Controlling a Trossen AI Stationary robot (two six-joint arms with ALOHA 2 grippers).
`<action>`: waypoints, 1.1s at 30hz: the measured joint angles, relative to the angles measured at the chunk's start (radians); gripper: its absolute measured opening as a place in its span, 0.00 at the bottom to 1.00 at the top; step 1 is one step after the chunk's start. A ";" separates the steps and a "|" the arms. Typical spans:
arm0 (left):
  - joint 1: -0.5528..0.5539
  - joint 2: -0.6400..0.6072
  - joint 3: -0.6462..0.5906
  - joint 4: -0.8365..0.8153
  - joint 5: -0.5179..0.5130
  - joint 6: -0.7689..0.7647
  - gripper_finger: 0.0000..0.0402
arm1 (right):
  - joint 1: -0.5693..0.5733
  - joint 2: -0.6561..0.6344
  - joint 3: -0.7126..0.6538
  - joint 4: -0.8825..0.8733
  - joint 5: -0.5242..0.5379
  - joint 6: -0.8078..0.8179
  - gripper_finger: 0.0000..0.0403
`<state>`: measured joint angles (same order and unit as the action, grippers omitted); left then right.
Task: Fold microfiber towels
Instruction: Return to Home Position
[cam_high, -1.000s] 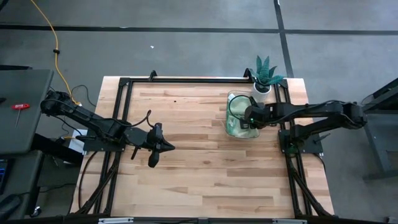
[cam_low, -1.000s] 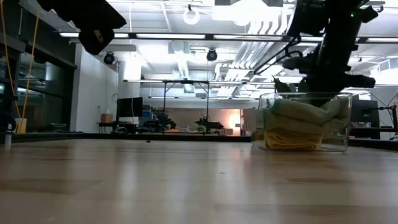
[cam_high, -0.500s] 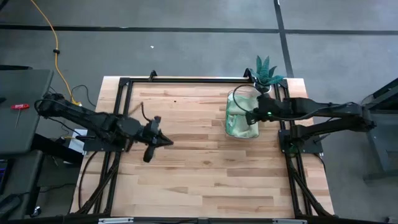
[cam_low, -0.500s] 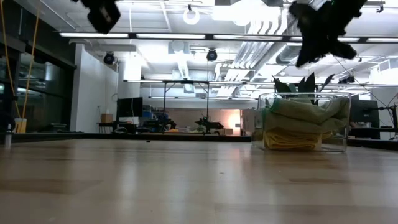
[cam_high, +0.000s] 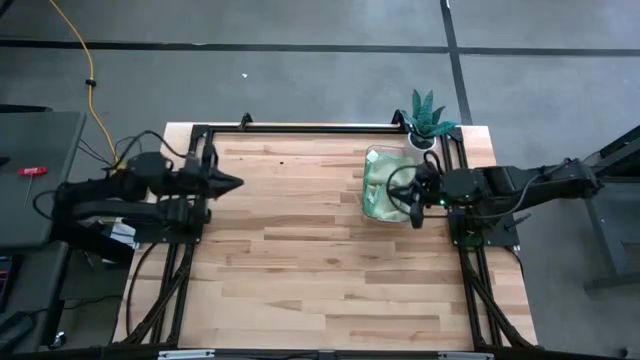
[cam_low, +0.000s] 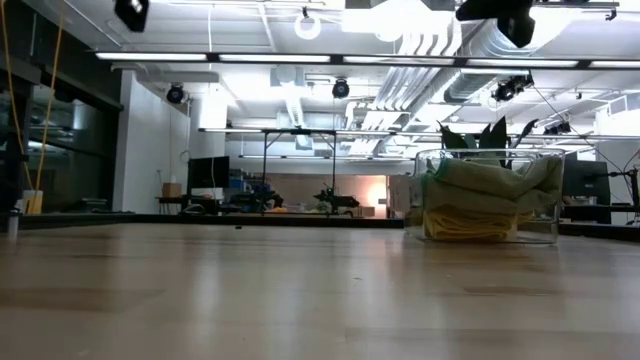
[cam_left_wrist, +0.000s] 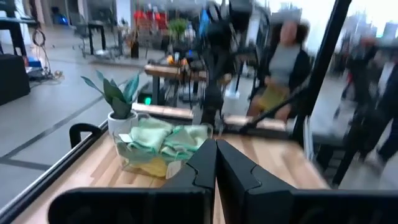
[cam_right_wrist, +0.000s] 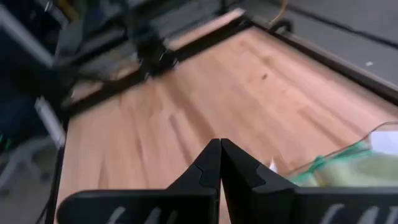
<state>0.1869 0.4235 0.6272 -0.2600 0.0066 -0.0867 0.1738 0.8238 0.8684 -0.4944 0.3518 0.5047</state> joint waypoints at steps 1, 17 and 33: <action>0.014 -0.041 -0.030 0.013 0.013 -0.025 0.00 | 0.000 0.000 0.000 -0.007 -0.027 -0.006 0.00; 0.037 -0.400 -0.313 0.031 0.026 -0.232 0.00 | 0.018 0.000 0.000 0.067 -0.003 0.019 0.00; -0.012 -0.419 -0.617 0.270 0.012 -0.315 0.00 | 0.019 -0.001 0.000 0.106 0.034 0.173 0.00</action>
<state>0.1749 0.0041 0.0097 0.0102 0.0183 -0.4014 0.1928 0.8230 0.8684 -0.3884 0.3858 0.6780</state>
